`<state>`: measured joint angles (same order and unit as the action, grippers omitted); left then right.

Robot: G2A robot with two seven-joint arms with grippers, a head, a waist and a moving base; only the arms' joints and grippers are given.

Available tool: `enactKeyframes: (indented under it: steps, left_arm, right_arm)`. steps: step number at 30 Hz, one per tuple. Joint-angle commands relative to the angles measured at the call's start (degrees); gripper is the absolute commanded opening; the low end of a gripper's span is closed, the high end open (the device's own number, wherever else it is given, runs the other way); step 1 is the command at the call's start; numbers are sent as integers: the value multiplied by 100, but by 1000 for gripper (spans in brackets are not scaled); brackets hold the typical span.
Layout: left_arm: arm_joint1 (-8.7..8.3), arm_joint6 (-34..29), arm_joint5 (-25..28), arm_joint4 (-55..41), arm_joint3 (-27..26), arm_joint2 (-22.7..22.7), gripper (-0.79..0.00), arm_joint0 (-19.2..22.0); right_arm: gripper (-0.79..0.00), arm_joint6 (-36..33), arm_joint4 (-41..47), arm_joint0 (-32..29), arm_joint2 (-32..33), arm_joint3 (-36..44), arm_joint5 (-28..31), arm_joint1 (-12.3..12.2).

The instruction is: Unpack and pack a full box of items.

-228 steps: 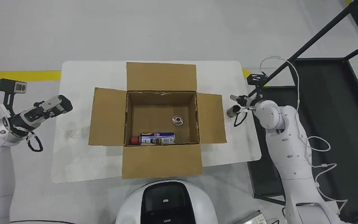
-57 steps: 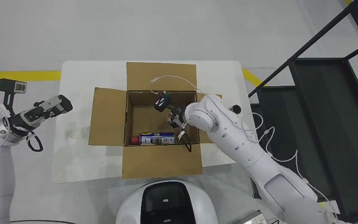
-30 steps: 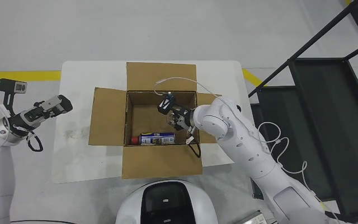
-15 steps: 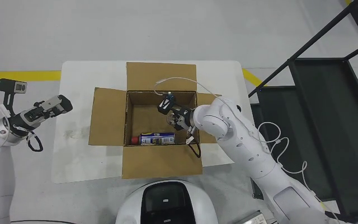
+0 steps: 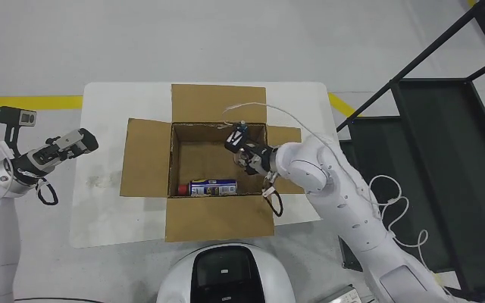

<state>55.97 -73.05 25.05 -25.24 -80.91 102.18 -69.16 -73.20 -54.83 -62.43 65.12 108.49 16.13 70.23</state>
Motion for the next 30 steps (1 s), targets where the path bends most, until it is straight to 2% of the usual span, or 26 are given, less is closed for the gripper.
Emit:
enactKeyframes:
  steps: [1,8,12,17,22,30]
  left_arm:
    - [0,0,0,0,0,0,0,0]
    - [0,0,0,0,0,0,0,0]
    - [0,0,0,0,0,0,0,0]
    - [0,0,0,0,0,0,0,0]
    - [0,0,0,0,0,0,0,0]
    - [0,0,0,0,0,0,0,0]
  right_arm:
    - [-785,15,77,-332,414,304,31,-75]
    - [-785,225,336,-1740,1977,1138,195,-307]
    - [-785,464,433,-2444,2765,1155,113,-380]
    - [-785,744,528,-3005,3361,972,62,-431]
    - [-785,901,522,-3080,3574,426,-81,-466]
    - [-785,1000,309,-2595,3386,-654,-335,-508]
